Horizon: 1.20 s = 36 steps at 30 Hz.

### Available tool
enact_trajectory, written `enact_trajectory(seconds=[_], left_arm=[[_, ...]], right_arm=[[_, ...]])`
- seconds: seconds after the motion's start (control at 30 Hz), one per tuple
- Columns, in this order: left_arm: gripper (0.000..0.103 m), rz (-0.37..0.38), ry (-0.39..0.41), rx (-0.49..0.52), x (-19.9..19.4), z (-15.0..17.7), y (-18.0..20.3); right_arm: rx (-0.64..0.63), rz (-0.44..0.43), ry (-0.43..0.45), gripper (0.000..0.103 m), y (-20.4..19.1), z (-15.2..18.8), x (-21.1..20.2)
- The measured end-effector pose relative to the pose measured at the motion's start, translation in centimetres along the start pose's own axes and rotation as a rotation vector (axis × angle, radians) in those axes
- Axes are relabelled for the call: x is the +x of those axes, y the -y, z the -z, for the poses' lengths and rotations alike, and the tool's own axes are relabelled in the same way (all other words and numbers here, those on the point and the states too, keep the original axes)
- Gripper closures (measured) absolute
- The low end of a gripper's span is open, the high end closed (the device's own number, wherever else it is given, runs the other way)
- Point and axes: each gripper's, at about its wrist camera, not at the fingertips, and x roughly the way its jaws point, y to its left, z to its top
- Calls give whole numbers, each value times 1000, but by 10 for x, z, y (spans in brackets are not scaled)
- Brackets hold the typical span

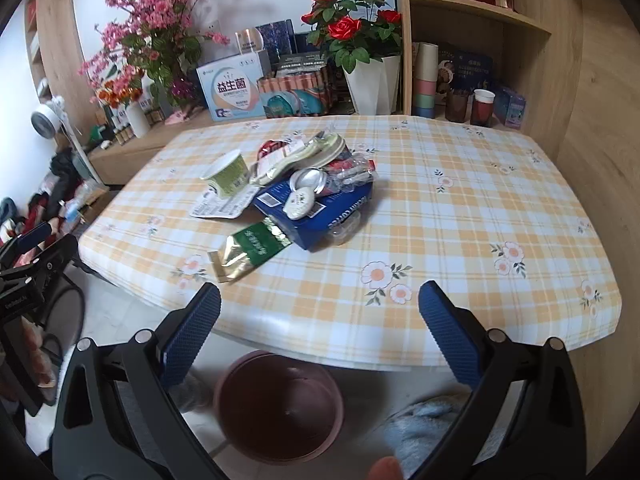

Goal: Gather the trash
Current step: 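Move both tools toward the pile of trash on the table, then close the left tool on the green-and-gold tea packet while the right tool reaches the clear screw bag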

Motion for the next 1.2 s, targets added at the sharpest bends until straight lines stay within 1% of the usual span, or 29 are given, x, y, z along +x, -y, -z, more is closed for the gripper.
enact_trajectory(seconds=[0.13, 0.2, 0.27, 0.33, 0.37, 0.43, 0.47, 0.53, 0.57, 0.6, 0.67, 0.73, 0.77, 0.8, 0.83, 0.93, 1.0, 1.07, 1.13, 1.2], left_arm=[[5, -6, -20, -8, 21, 5, 1], [5, 19, -27, -7, 30, 8, 2], [5, 41, -2, -9, 36, 8, 2], [5, 60, 1, -20, 44, 7, 3], [6, 100, -11, -28, 53, 5, 3], [12, 157, -28, -28, 68, 3, 5], [17, 172, -37, -15, 76, 3, 9], [24, 194, -53, 7, 90, 3, 17], [28, 213, -65, 19, 101, 4, 22], [31, 231, -76, 27, 109, 4, 25], [35, 279, -116, 56, 130, 5, 36], [35, 353, -169, 100, 153, 3, 49], [35, 381, -182, 116, 161, 3, 54], [35, 391, -193, 135, 169, 2, 59], [35, 385, -205, 160, 180, 1, 64], [34, 406, -232, 194, 196, 2, 74], [32, 409, -246, 222, 205, 6, 82], [29, 390, -256, 253, 212, 12, 90], [29, 378, -255, 271, 217, 16, 95], [29, 367, -272, 273, 223, 21, 99]], right_arm=[[26, 20, -8, 5, 6, 1, 18], [50, 39, -24, 6, 12, 0, 29], [64, 49, -48, 6, 18, -1, 40], [71, 48, -58, 6, 23, -1, 49], [72, 49, -64, 6, 25, -1, 54], [71, 45, -79, 6, 29, -2, 66], [69, 42, -86, 6, 31, -2, 72], [64, 38, -99, 6, 33, -2, 82], [64, 37, -104, 6, 35, -3, 88], [66, 37, -108, 6, 36, -3, 91], [75, 35, -117, 6, 39, -5, 100], [87, 40, -119, 6, 43, -7, 108], [95, 43, -123, 6, 45, -8, 111], [104, 47, -128, 6, 49, -9, 115], [112, 54, -131, 6, 52, -9, 118], [139, 82, -134, 6, 62, -10, 124], [149, 94, -135, 6, 67, -11, 127], [163, 101, -147, 6, 72, -11, 132], [174, 89, -149, 6, 75, -11, 135], [169, 83, -151, 6, 75, -11, 137]])
